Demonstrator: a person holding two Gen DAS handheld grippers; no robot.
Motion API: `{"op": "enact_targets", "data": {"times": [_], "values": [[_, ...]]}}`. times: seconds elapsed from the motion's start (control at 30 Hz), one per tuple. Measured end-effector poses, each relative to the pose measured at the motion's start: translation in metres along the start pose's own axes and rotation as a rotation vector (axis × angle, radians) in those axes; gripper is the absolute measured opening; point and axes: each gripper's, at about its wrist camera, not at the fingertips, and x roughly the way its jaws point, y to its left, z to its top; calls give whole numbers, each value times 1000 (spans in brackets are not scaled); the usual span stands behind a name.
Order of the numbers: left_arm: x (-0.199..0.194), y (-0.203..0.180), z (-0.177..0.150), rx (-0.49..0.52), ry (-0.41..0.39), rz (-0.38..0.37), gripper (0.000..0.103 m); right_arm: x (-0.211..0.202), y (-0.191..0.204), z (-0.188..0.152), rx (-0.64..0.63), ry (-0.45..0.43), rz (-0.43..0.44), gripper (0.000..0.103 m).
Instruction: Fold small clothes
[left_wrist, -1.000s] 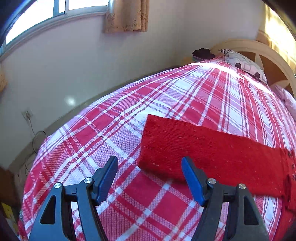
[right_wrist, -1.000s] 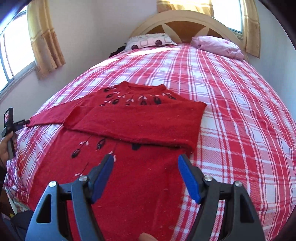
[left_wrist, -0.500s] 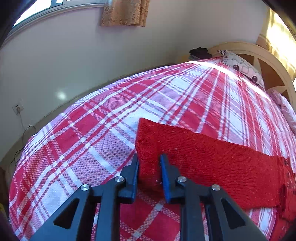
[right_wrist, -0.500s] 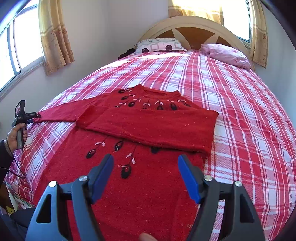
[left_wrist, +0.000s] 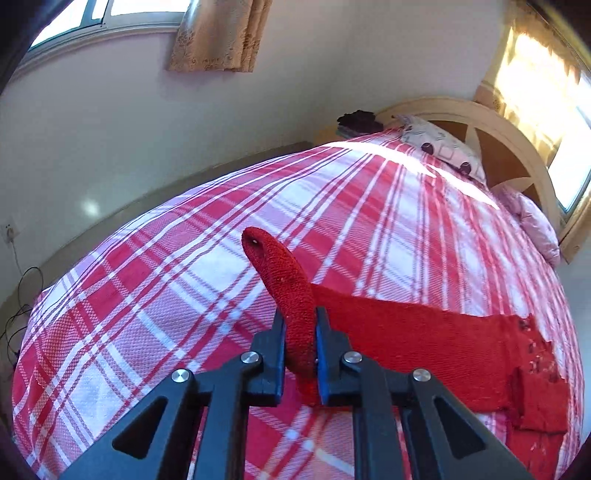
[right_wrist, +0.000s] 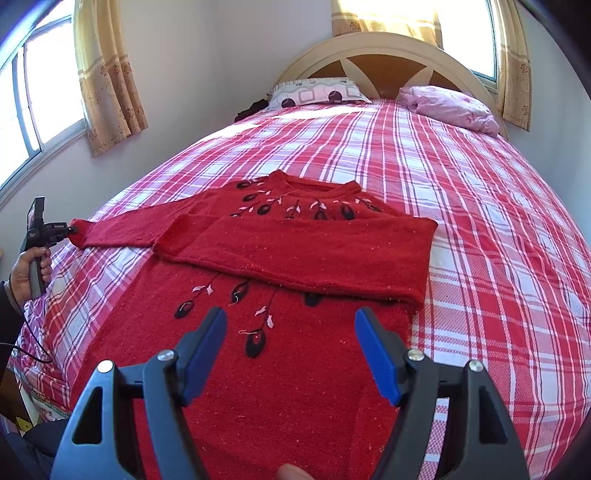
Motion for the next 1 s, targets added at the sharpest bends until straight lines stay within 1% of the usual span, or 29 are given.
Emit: {"op": "enact_targets", "data": {"times": [0.27,0.37,0.5,0.7,0.87,1.0], "values": [[-15,-48,-1,35,11,-92,13,-4,-4,-3,9,-7,-3,75],[-24,-71,-2,49,6,-147,13,-7,-7,-5,15,-10,-7,75],[-39,-105,-2,62,4,-243,13,-14,-11,-6,31,-17,-4,75],[-64,-164,-4,116,-5,-364,13,-35,-13,-8,40,-58,15,75],[-77,-213,-7,159,-7,-435,13,-48,-18,-14,46,-79,16,75],[-79,-241,-12,172,2,-476,13,-53,-27,-21,66,-85,12,75]]}}
